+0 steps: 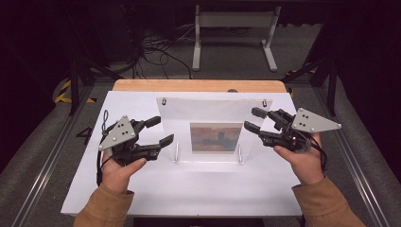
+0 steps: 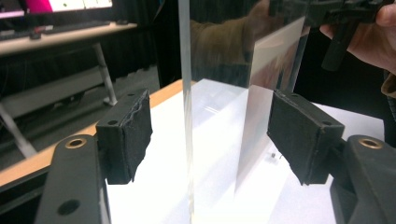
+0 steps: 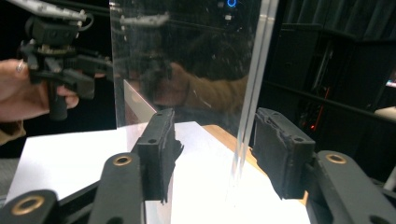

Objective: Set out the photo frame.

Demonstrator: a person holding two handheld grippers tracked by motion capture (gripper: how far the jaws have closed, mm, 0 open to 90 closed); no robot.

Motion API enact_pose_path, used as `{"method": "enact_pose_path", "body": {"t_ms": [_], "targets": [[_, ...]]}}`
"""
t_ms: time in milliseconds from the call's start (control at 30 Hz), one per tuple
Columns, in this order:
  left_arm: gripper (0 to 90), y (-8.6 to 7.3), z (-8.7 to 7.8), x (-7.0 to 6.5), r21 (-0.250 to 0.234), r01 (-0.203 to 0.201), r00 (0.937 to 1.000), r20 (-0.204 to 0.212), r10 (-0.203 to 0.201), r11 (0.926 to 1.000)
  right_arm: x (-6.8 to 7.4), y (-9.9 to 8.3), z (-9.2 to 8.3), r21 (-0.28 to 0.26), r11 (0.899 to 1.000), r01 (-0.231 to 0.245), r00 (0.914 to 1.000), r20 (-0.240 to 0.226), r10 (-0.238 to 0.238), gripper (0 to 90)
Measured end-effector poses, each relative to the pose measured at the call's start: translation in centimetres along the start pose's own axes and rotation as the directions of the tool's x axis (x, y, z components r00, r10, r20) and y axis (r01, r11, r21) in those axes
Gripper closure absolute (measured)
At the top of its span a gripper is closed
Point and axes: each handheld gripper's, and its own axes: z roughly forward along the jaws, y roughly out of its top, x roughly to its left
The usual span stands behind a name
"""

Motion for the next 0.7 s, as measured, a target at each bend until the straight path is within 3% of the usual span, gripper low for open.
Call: {"method": "enact_pose_path", "body": {"t_ms": [267, 400, 433, 700], "targets": [[30.2, -1.5, -0.8, 0.6, 0.038, 0.035, 0.9990, -0.028, -0.034, 0.9987, -1.3, -0.5, 1.0, 0.020, 1.000, -0.021, 0.9995, 0.022, 0.021, 40.8], [30.6, -2.3, -1.3, 0.7, 0.030, 0.054, 0.9981, -0.031, -0.054, 0.9981, -1.5, -0.6, 1.3, 0.020, 0.999, -0.041, 0.9990, 0.018, 0.041, 36.5], [30.7, -2.4, -1.4, 0.8, 0.031, 0.059, 0.9979, -0.028, -0.058, 0.9978, -1.5, -0.6, 1.4, 0.021, 0.999, -0.039, 0.9987, 0.033, 0.038, 30.9], [29.9, -3.7, -1.9, 1.0, 0.059, 0.073, 0.9969, -0.035, -0.071, 0.9956, -1.8, -1.1, 0.6, 0.040, 0.998, -0.054, 0.9954, 0.082, 0.050, 29.1]]}}
